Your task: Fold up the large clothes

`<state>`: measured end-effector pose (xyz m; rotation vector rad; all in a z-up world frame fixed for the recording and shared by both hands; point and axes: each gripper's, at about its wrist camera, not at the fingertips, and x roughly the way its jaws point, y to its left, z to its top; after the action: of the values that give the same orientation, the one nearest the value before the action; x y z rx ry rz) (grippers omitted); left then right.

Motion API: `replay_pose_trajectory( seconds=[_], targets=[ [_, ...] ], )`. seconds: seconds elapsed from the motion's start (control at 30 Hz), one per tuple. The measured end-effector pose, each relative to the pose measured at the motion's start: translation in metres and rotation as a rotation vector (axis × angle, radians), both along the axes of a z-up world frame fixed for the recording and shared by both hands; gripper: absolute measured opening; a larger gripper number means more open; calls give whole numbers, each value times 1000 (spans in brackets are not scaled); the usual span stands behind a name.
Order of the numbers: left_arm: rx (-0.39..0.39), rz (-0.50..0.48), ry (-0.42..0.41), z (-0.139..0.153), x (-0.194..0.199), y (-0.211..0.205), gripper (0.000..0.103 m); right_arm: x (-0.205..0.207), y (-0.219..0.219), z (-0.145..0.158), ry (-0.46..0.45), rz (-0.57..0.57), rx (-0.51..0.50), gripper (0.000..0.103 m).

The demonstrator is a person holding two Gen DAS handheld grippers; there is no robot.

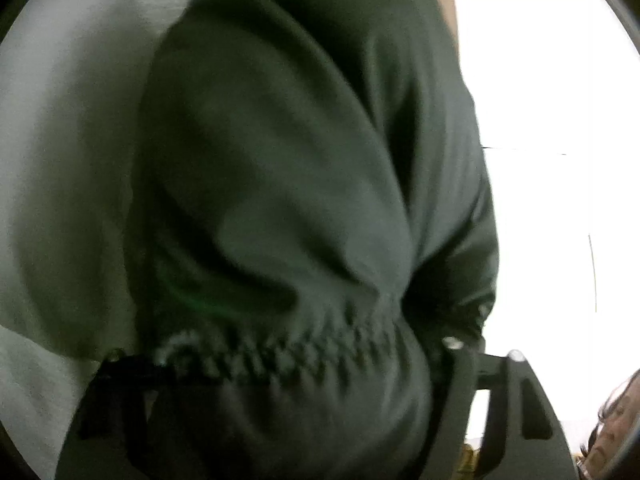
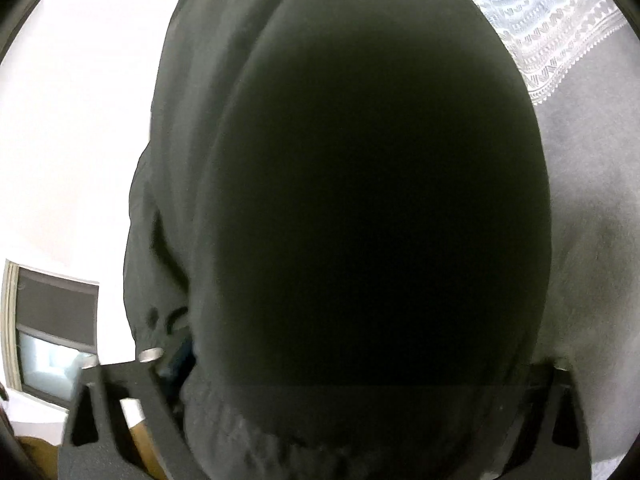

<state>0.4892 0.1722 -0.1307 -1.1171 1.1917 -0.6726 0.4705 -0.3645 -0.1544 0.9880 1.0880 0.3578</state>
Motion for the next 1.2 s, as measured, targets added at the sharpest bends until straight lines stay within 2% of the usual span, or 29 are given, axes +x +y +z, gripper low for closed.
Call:
replay_pose_trajectory(
  seconds=[0.03, 0.07, 0.17, 0.23, 0.37, 0.47, 0.63, 0.73, 0.8, 0.87, 0.93, 1.1, 1.2],
  targets=[
    [-8, 2, -7, 3, 0, -4, 60, 0, 2, 3, -11, -9, 13, 58],
    [-20, 2, -18, 9, -1, -9, 55, -1, 4, 7, -21, -17, 17, 48],
    [-58, 8, -58, 29, 0, -23, 45, 3, 13, 22, -37, -19, -19, 33],
    [-71, 3, -97, 46, -1, -30, 41, 6, 22, 35, -49, -17, -47, 28],
    [-69, -38, -187, 86, 0, -40, 37, 8, 40, 78, -120, -5, -108, 23],
    [-97, -53, -248, 118, -3, -36, 36, 4, 55, 121, -199, -5, -132, 22],
    [-128, -76, -336, 168, -20, -23, 36, -21, 70, 181, -297, -13, -131, 22],
    [-112, -93, -365, 182, -35, -14, 36, -42, 79, 209, -320, -14, -120, 22],
    [-90, -95, -361, 179, -45, -6, 36, -59, 78, 217, -323, -26, -105, 22],
    [-60, -94, -338, 169, -51, -1, 36, -62, 79, 213, -310, -37, -98, 22],
    [-18, -104, -301, 148, -58, 6, 36, -72, 82, 191, -276, -43, -95, 22],
    [208, -139, -190, 76, -58, 12, 36, -74, 92, 114, -106, -52, -177, 23],
    [258, -120, -157, 59, -56, 28, 41, -81, 76, 85, -42, -132, -191, 34]
  ],
)
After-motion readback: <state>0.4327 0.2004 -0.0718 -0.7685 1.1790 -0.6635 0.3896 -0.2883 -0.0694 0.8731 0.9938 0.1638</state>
